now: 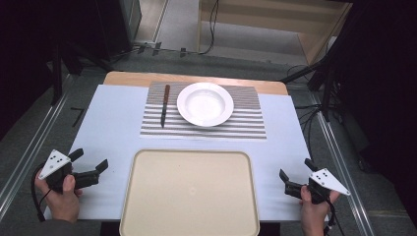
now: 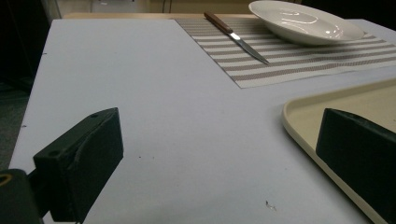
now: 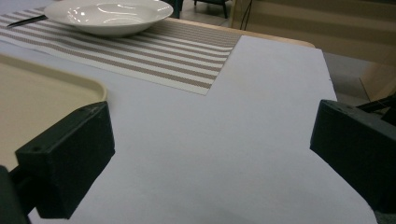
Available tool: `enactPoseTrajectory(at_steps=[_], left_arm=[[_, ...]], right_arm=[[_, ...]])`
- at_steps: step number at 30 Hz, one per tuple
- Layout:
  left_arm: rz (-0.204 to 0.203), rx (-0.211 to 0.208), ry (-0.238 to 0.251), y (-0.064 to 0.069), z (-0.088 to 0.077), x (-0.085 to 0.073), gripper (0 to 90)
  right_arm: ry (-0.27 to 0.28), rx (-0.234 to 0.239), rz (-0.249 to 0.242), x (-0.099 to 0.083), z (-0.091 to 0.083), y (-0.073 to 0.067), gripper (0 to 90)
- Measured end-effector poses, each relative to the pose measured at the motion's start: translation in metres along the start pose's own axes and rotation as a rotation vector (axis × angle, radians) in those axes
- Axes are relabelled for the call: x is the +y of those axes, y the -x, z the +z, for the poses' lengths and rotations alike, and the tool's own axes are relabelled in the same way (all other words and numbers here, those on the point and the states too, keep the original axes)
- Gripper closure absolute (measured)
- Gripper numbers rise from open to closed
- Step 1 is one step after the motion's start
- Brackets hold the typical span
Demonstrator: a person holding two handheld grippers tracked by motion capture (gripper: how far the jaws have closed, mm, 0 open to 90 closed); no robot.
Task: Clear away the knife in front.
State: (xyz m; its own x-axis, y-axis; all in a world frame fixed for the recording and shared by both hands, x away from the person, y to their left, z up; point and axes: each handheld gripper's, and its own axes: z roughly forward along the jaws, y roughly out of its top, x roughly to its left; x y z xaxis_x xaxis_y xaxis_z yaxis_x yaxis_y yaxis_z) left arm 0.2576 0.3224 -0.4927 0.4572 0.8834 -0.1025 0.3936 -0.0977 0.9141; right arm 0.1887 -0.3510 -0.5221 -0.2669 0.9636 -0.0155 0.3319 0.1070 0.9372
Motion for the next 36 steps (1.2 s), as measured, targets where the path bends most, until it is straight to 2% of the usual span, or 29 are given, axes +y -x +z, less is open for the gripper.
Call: enactPoseTrajectory(at_steps=[5,11,19,23,36], left_arm=[[-0.003,-0.002,0.000,-0.001,-0.001,0.001,0.0],[0.022,0.003,-0.016,0.005,-0.002,0.008,0.0],[0.007,-0.025,-0.032,0.018,0.000,0.029,0.0],[0.016,-0.059,-0.040,0.028,0.004,0.038,0.0],[0.056,-0.104,-0.036,0.049,0.021,0.077,0.0]], right_arm=[[-0.001,0.004,-0.001,0.000,0.001,0.000,0.0],[0.002,0.003,0.005,-0.001,0.000,0.000,0.0],[0.001,0.003,-0.002,-0.001,-0.001,-0.001,0.0],[0.001,0.005,0.000,-0.002,-0.001,-0.001,0.0],[0.013,0.020,-0.002,-0.002,-0.001,-0.001,0.0]])
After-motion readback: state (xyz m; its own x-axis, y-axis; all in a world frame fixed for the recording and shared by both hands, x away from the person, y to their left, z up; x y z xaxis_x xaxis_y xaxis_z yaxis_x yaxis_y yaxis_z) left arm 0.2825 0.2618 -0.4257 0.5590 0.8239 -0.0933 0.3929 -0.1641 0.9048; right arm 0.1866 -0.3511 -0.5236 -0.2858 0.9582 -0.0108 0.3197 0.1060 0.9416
